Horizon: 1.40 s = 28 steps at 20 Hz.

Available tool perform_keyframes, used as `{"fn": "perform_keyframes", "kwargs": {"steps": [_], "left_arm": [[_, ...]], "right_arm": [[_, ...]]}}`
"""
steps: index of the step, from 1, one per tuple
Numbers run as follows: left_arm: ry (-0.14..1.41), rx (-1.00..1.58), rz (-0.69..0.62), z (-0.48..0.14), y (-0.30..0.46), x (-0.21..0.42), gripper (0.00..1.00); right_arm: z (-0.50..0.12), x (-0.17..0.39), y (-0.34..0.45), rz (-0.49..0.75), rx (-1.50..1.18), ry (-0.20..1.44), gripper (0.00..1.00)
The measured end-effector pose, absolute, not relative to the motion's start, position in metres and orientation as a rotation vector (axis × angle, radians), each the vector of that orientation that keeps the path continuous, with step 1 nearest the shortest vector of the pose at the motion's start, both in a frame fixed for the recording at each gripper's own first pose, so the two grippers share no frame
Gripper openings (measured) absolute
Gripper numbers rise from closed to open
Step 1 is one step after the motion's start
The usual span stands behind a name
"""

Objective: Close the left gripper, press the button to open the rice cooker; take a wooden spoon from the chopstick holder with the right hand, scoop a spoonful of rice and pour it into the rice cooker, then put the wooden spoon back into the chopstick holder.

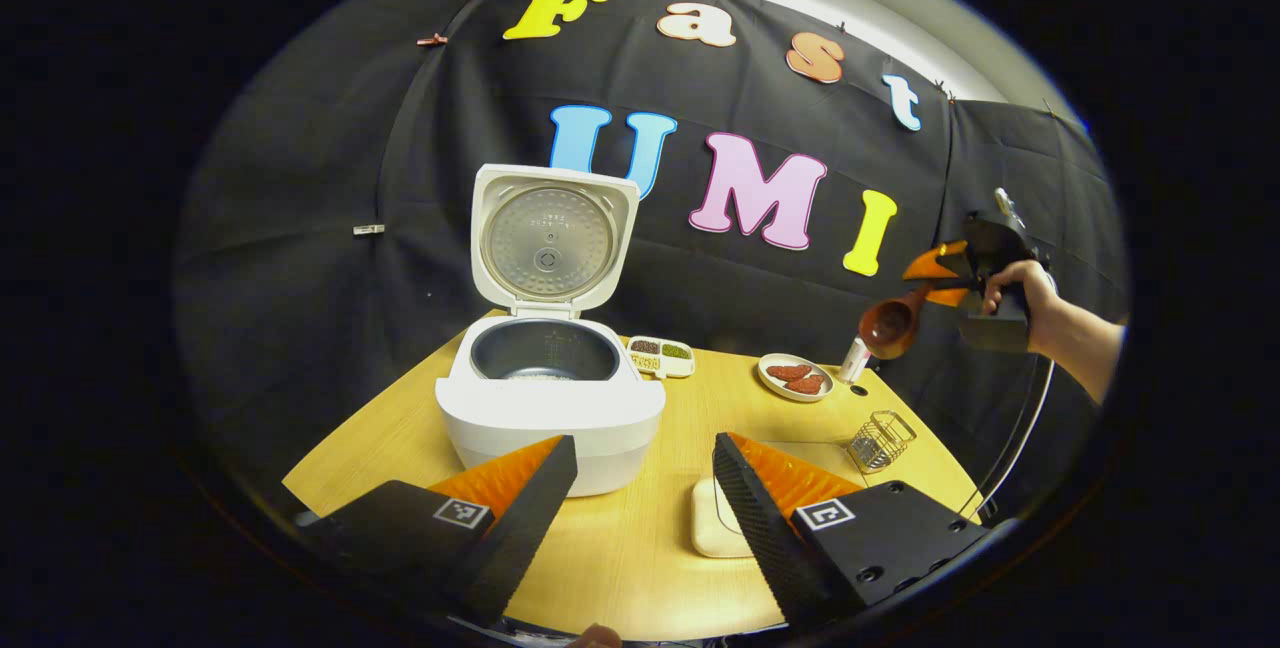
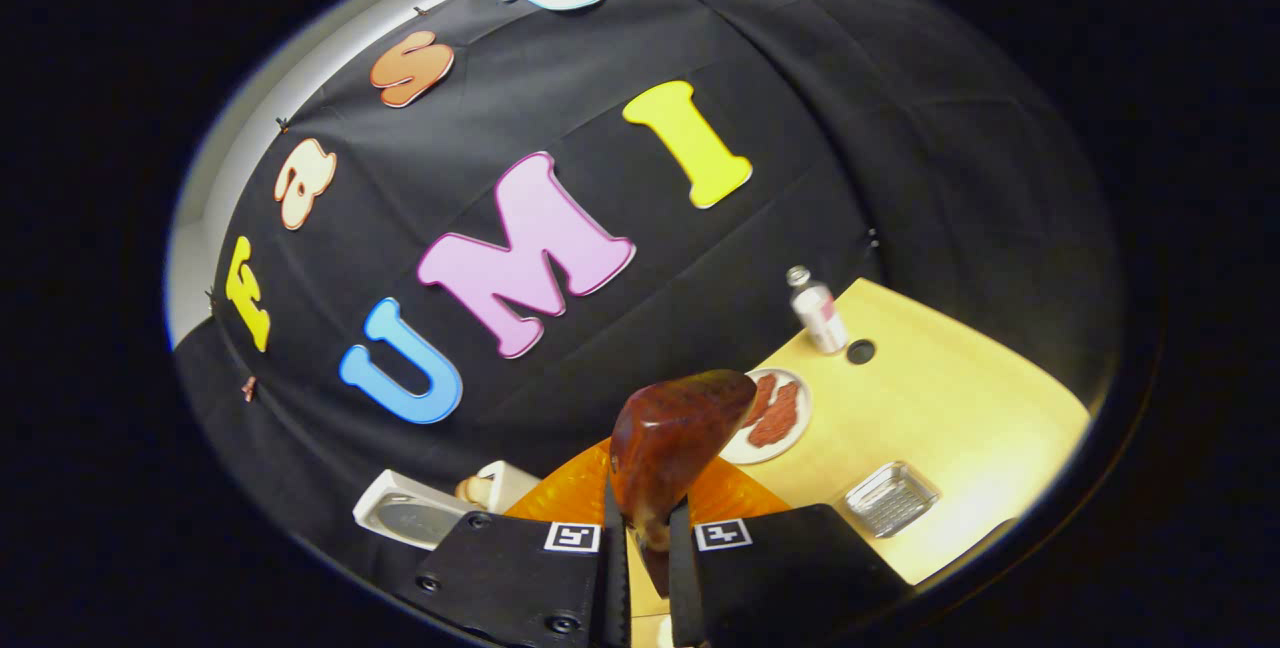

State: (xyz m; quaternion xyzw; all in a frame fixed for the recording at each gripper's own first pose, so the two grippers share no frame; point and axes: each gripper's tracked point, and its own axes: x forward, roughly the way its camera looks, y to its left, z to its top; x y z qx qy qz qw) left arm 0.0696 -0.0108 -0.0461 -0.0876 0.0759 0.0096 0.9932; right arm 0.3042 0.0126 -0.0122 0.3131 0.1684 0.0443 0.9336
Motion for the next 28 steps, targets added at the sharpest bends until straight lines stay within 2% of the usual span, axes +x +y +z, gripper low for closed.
{"fn": "perform_keyframes", "kwargs": {"steps": [5,13,23,28], "left_arm": [[0.146,-0.142,0.063,-0.034,-0.026,0.089,0.96],[0.111,-0.091,0.246,-0.014,-0.019,0.094,0.95],[0.161,-0.052,0.359,-0.019,-0.015,0.072,0.95],[0.162,-0.092,0.373,-0.019,-0.008,0.064,0.95]], "right_arm": [[-0.058,0.310,-0.048,0.032,0.617,0.397,0.19],[-0.133,0.325,-0.106,-0.056,0.604,0.479,0.20],[-0.213,0.331,-0.102,-0.091,0.595,0.567,0.21],[-0.218,0.323,-0.086,-0.065,0.528,0.575,0.29]]}}
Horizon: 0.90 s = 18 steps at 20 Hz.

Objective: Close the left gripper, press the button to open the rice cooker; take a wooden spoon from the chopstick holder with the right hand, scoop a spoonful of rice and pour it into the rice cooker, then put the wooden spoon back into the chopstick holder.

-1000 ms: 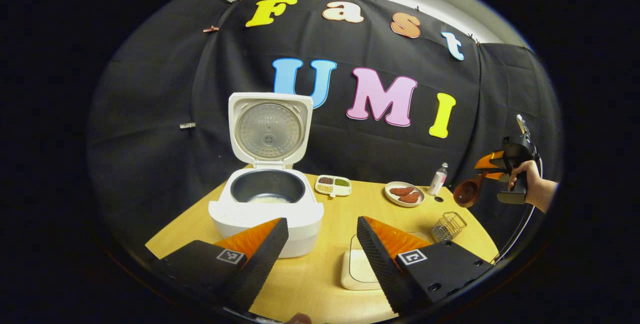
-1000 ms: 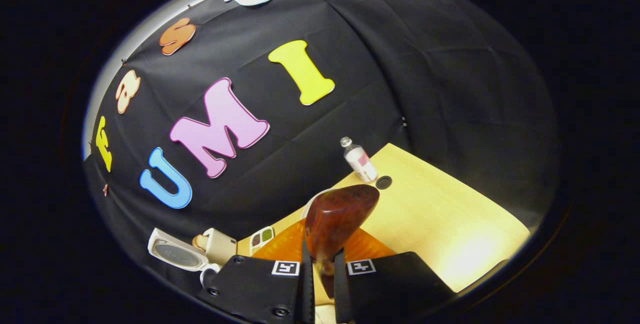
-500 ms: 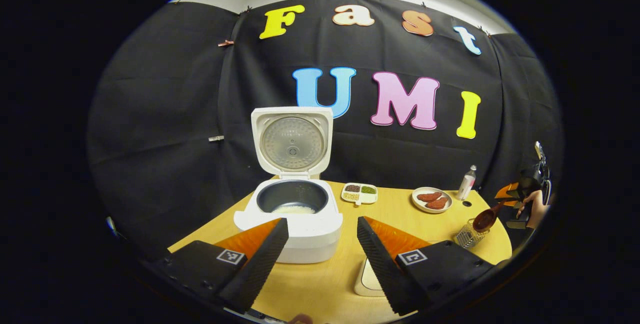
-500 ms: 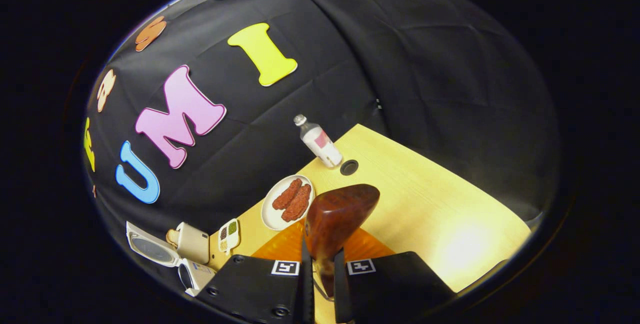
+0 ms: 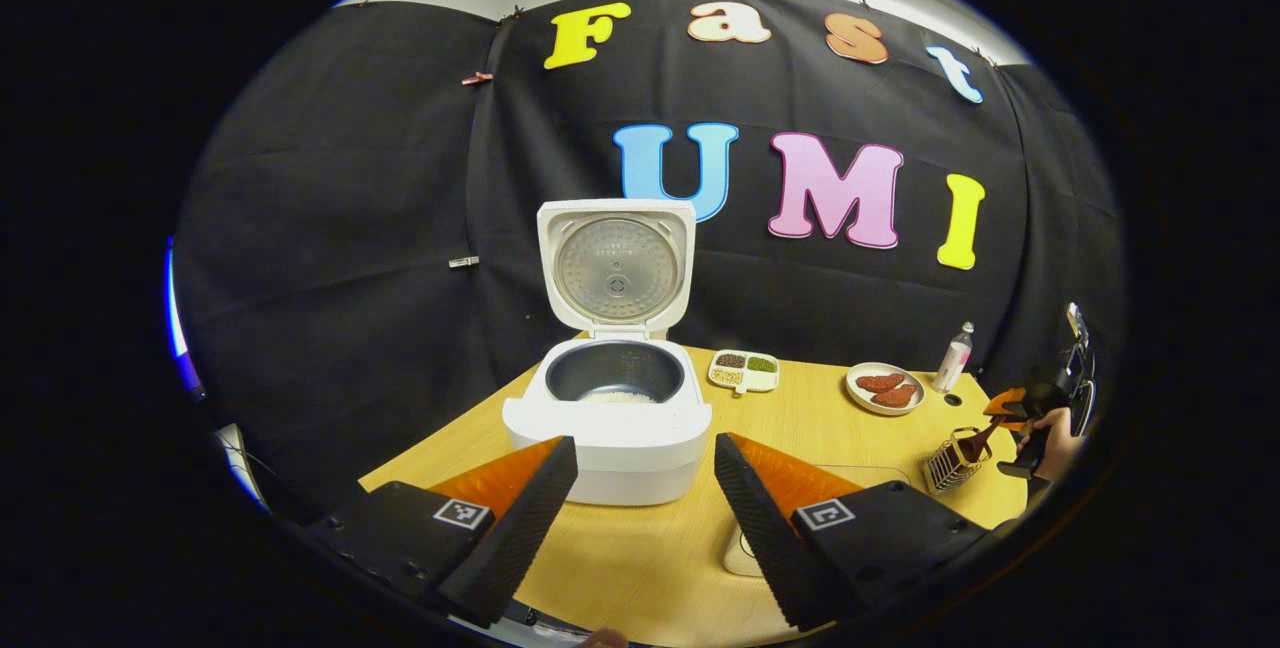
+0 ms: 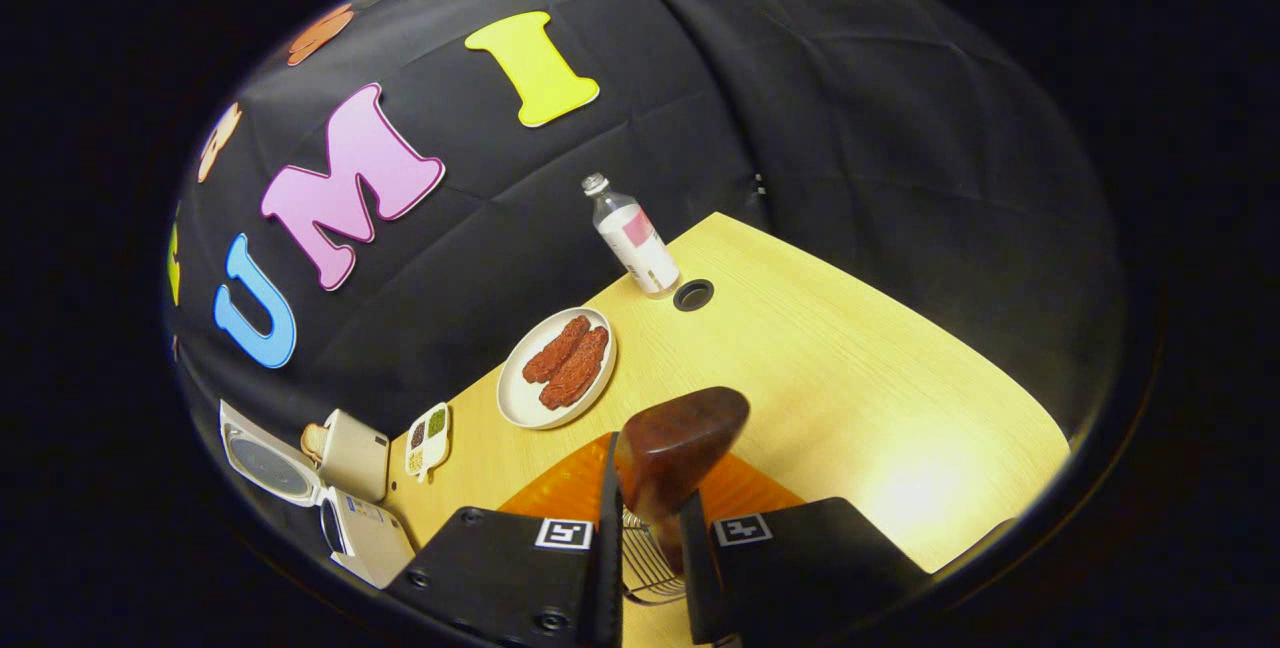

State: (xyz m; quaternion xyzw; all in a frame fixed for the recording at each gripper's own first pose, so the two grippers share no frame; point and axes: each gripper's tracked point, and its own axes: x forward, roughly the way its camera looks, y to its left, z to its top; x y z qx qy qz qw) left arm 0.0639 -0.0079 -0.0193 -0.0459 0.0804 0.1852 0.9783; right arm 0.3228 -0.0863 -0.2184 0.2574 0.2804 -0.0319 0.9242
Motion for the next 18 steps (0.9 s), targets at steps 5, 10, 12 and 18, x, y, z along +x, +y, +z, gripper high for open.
{"fn": "perform_keyframes", "kwargs": {"steps": [5,10,12,18], "left_arm": [[0.126,-0.125,0.371,-0.007,0.007,0.069,0.95],[0.084,-0.146,0.374,0.037,0.036,0.086,0.95],[0.065,-0.115,0.369,0.063,0.050,0.096,0.95],[-0.040,-0.104,0.317,0.171,0.071,0.143,0.95]], "right_arm": [[-0.204,0.306,-0.097,-0.060,0.458,0.548,0.85],[-0.184,0.277,-0.126,-0.097,0.371,0.504,0.99],[-0.177,0.261,-0.138,-0.111,0.342,0.488,0.98],[-0.174,0.208,-0.144,-0.123,0.305,0.495,0.99]]}}
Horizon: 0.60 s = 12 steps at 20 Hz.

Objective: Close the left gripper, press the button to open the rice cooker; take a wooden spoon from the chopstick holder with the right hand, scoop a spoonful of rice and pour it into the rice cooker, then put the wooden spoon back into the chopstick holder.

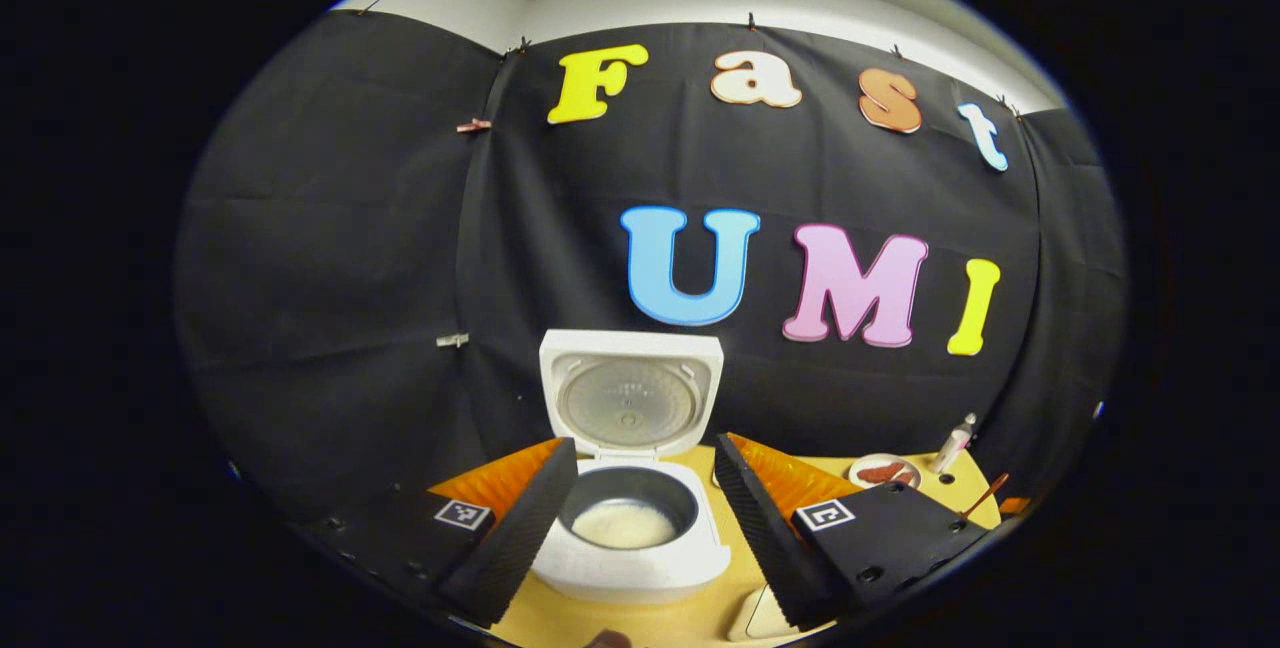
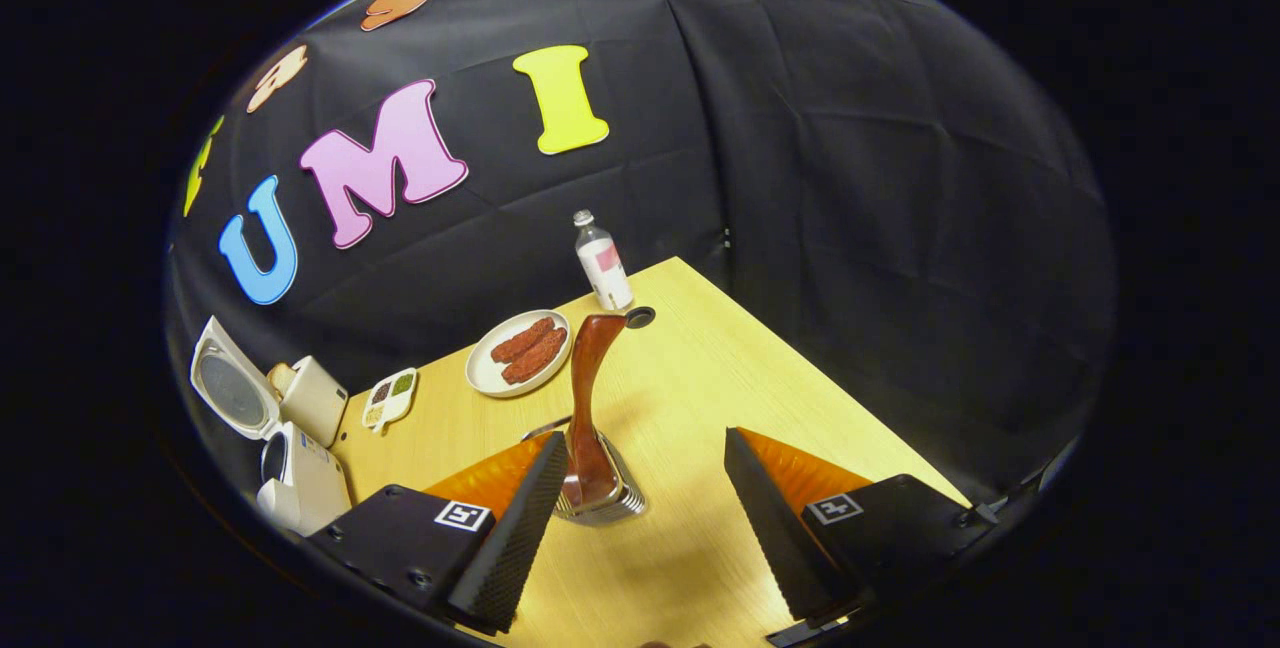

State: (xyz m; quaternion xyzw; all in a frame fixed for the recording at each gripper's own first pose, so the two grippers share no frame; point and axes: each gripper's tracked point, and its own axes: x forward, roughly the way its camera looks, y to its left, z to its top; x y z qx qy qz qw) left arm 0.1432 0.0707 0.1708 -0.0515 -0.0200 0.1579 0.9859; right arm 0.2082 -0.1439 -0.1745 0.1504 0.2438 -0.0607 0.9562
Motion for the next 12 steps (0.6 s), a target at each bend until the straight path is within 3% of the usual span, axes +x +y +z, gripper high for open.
{"fn": "perform_keyframes", "kwargs": {"steps": [7,12], "left_arm": [[-0.086,-0.068,0.327,0.254,0.110,0.212,0.95],[-0.056,0.068,0.338,0.260,0.134,0.262,0.95]], "right_arm": [[-0.207,0.171,-0.148,-0.166,0.303,0.556,0.99],[-0.217,0.155,-0.152,-0.189,0.313,0.582,0.99]]}}
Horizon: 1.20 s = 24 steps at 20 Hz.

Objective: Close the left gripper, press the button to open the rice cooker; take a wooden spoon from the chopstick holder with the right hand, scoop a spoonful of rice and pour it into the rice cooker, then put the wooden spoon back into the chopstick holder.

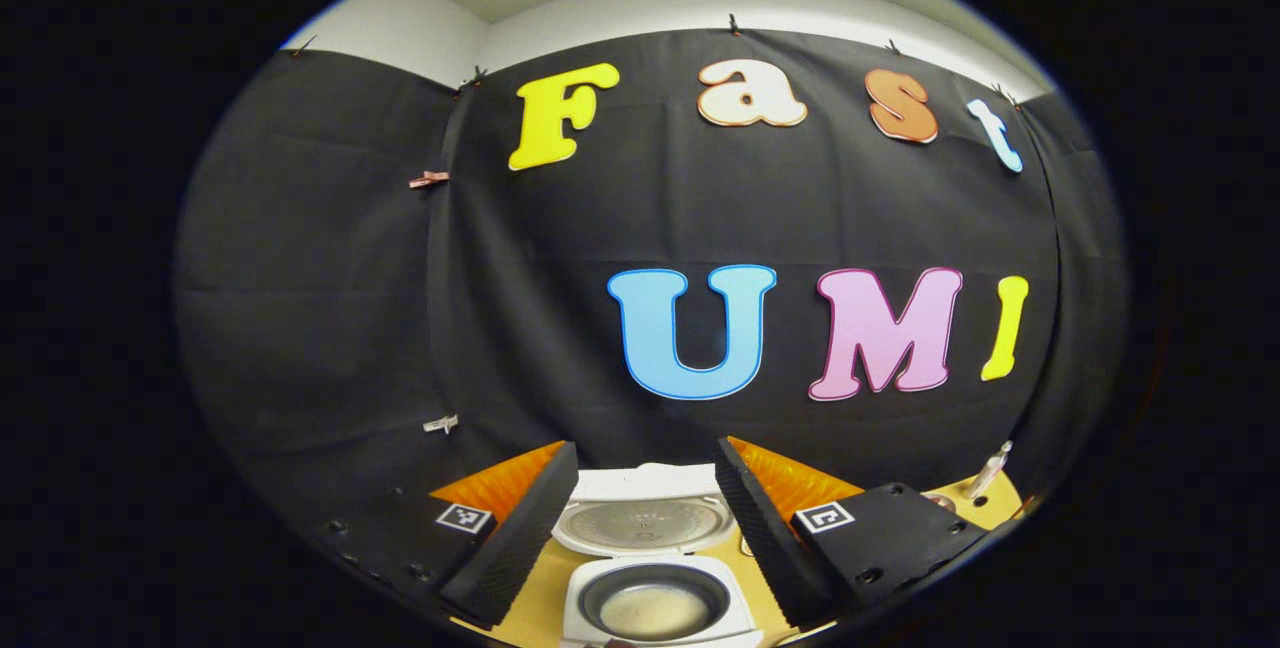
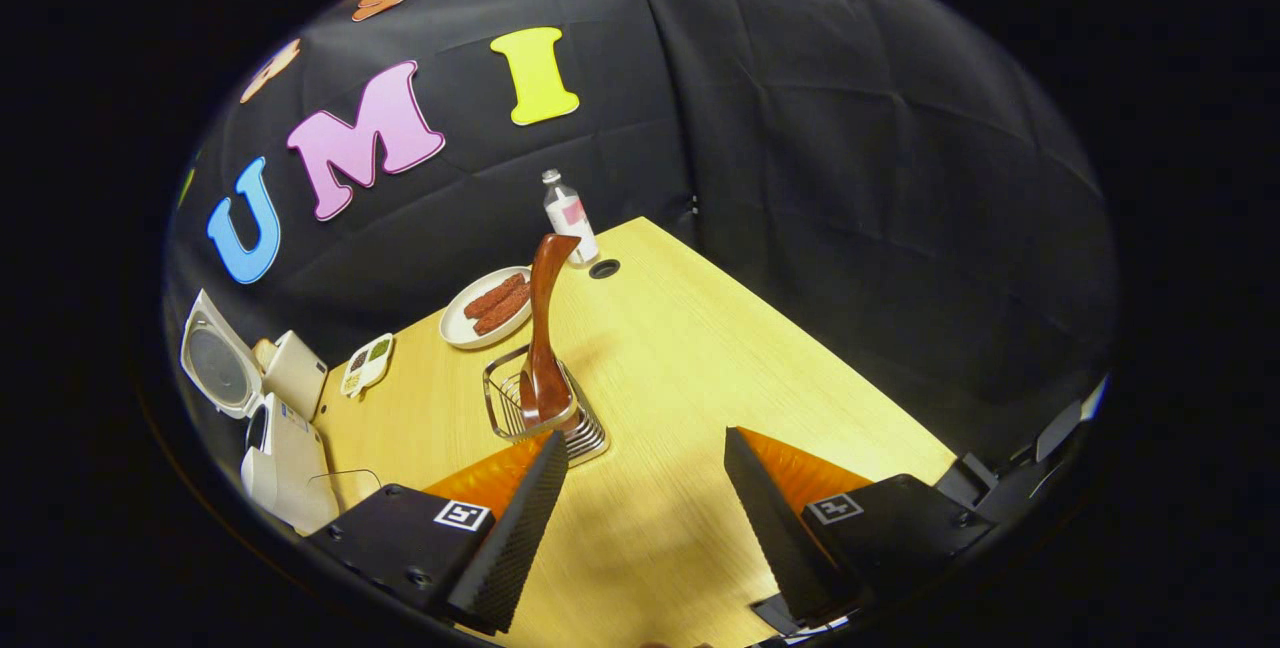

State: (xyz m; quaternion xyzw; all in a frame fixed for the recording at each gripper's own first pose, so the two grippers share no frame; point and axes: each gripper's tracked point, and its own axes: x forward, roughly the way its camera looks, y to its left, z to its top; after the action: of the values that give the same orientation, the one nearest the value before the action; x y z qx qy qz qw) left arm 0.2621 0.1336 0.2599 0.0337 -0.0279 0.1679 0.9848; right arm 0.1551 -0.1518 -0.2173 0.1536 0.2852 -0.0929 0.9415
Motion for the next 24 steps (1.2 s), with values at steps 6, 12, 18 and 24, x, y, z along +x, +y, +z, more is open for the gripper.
{"fn": "perform_keyframes", "kwargs": {"steps": [6,12,18,24], "left_arm": [[-0.075,0.085,0.286,0.246,0.170,0.329,0.93],[-0.025,0.067,0.252,0.204,0.204,0.390,0.94],[0.033,0.099,0.217,0.179,0.211,0.426,0.93],[0.098,0.029,0.172,0.165,0.199,0.414,0.95]], "right_arm": [[-0.219,0.133,-0.139,-0.171,0.269,0.629,0.99],[-0.208,0.098,-0.114,-0.130,0.204,0.650,0.99],[-0.199,0.074,-0.102,-0.117,0.155,0.643,0.99],[-0.201,0.066,-0.079,-0.067,0.120,0.645,0.99]]}}
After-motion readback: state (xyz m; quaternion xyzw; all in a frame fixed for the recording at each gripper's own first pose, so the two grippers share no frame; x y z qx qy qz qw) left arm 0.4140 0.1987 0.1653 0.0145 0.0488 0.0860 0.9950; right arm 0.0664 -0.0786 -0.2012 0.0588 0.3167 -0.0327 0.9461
